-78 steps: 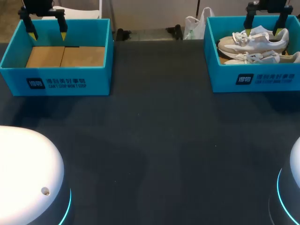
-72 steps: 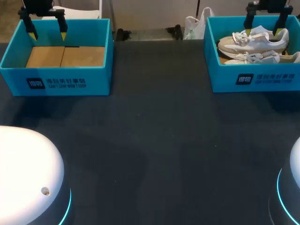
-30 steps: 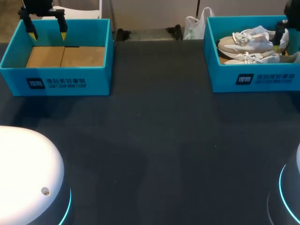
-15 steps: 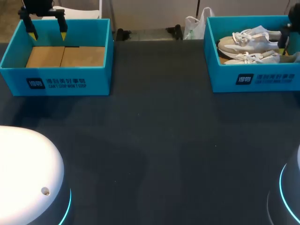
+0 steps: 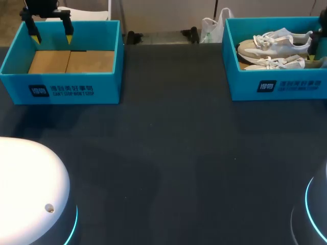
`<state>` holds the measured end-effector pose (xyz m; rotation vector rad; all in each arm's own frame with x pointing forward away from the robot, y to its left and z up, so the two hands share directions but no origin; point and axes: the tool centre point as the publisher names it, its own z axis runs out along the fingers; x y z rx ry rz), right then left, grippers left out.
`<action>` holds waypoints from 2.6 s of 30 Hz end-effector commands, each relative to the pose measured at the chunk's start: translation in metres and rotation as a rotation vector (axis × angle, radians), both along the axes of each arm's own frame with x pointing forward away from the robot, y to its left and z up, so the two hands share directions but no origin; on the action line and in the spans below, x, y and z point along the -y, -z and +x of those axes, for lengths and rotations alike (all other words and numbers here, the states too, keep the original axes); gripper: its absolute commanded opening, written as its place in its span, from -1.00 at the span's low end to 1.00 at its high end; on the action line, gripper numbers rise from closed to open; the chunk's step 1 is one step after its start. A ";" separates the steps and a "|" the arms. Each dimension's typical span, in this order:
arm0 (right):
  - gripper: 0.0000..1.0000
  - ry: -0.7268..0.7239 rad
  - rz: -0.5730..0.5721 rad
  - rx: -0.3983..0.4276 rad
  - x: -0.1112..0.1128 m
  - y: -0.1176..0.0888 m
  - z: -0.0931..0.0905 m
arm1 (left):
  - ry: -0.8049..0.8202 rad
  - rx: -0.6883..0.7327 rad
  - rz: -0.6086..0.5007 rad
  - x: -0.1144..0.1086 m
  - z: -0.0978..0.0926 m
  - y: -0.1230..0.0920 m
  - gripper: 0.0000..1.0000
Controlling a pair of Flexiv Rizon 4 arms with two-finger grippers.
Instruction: Take the shoe out of the shoebox, open the shoe tongue, remove and reinsert the insole, then place the shoe into the shoebox
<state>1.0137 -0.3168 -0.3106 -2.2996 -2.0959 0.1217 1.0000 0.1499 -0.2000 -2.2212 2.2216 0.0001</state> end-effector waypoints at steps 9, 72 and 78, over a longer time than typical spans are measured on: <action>0.68 0.003 0.018 -0.009 0.007 0.016 0.002 | 0.000 0.000 0.000 0.000 0.000 0.000 1.00; -1.00 0.096 0.033 -0.044 0.033 0.064 -0.001 | 0.000 0.000 0.000 0.000 0.000 0.000 1.00; -1.00 0.138 -0.003 -0.018 0.030 0.053 -0.004 | 0.000 0.000 0.000 0.000 0.000 0.000 1.00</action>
